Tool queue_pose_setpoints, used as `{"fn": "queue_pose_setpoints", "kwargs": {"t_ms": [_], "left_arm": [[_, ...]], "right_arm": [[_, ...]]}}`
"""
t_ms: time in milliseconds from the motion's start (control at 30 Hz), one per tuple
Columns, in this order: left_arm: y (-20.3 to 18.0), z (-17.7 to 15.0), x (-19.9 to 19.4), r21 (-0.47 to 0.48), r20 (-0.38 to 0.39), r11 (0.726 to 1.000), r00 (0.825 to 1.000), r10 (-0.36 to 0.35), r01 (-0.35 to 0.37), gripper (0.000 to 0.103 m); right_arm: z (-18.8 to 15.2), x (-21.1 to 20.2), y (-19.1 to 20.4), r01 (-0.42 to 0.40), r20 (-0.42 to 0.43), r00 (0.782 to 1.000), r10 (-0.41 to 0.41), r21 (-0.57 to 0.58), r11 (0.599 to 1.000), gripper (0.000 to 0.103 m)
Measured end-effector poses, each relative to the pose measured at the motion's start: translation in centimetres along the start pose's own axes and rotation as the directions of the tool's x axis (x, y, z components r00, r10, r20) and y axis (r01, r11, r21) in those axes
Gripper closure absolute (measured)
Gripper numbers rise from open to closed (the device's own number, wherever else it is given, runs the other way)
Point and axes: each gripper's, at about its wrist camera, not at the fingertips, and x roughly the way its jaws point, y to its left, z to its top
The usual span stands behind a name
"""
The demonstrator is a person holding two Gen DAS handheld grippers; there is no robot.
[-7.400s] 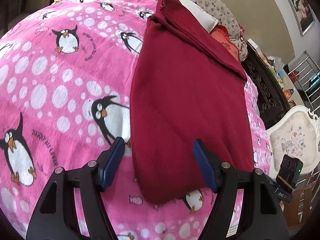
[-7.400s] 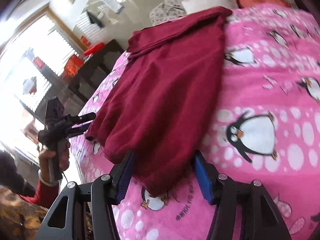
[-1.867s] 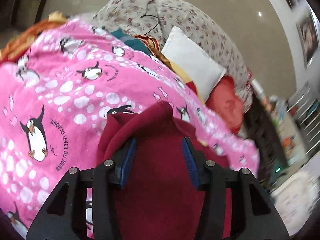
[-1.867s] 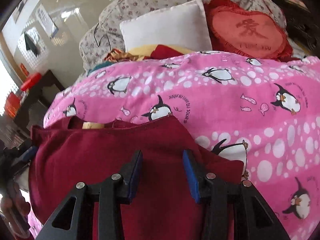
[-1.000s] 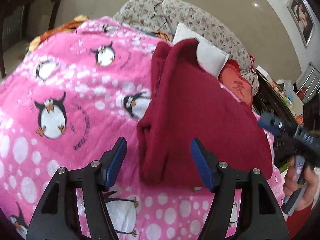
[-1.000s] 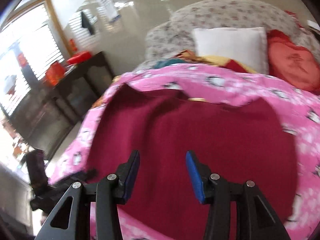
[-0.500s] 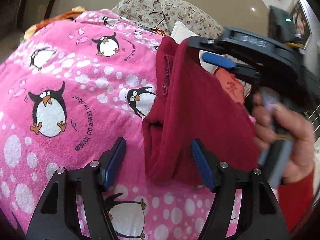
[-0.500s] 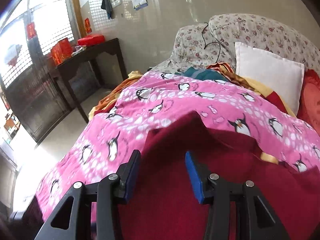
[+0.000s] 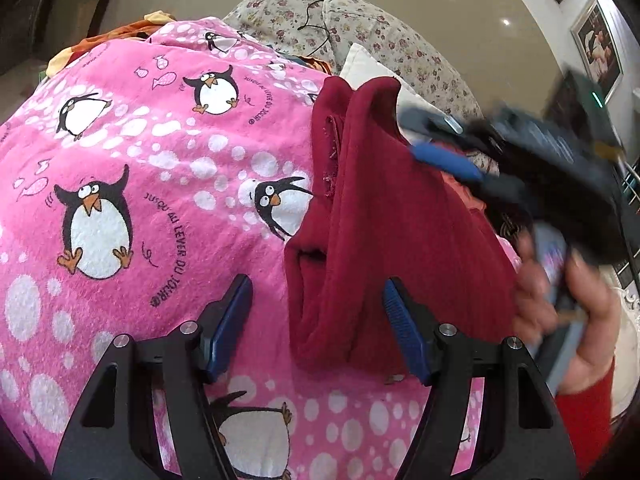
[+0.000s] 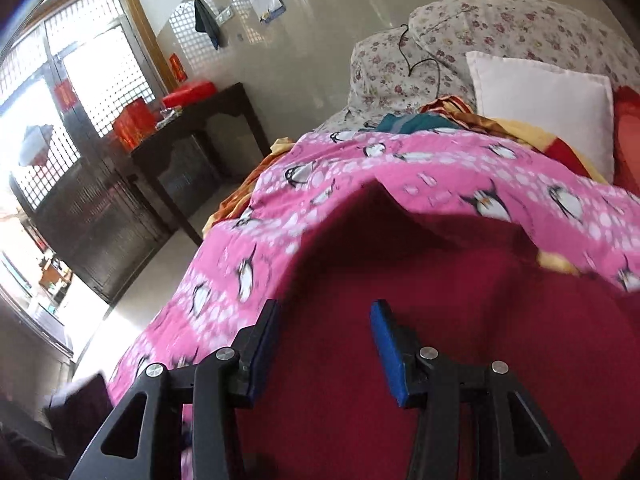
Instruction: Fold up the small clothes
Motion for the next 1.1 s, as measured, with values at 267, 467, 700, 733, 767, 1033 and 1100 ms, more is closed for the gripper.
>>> {"fn": "queue_pose_setpoints", "kwargs": {"t_ms": [267,467,700,733,767,1033,1100], "left_arm": [[0.7,1.6,-1.3,-0.088,0.071,0.996,0.997,-0.016,0.022,0.020],[-0.6,4.4,1.9,-0.088,-0.020,0.996,1.000,-0.002,0.001,0.020],[-2.2,5.5,5.9,-0.042,-0.097,0.999,0.995,-0.013,0.009,0.019],[-2.3,5.6,6.0,-0.039,-0.098,0.999,0.995,-0.018,0.015,0.019],[-2.4,5.7,6.1,-0.036,-0.106,0.999,0.994,-0.025,0.022,0.019],[-3.4,5.8,5.0,-0.017,-0.140,0.998,0.989,-0.055,0.053,0.073],[-3.7,6.0,4.6,-0.016,-0.142,0.998,0.988,-0.063,0.062,0.074]], "right_arm": [[-5.4,-6.1,-3.4,0.080,0.064,0.994,-0.087,0.114,0.990,0.056],[-5.7,-9.1,-5.5,0.000,0.135,0.991,-0.024,0.176,0.984,0.056],[-5.3,-11.0,-7.3,-0.009,0.164,0.986,-0.023,0.191,0.982,0.055],[-5.3,-11.0,-8.0,-0.016,0.164,0.986,-0.019,0.209,0.978,0.055],[-5.3,-10.9,-8.6,-0.015,0.162,0.987,-0.022,0.220,0.975,0.055],[-5.6,-8.4,-11.2,0.060,0.166,0.981,-0.097,0.212,0.975,0.072],[-5.6,-8.4,-11.7,-0.024,0.210,0.977,-0.027,0.236,0.972,0.079]]}}
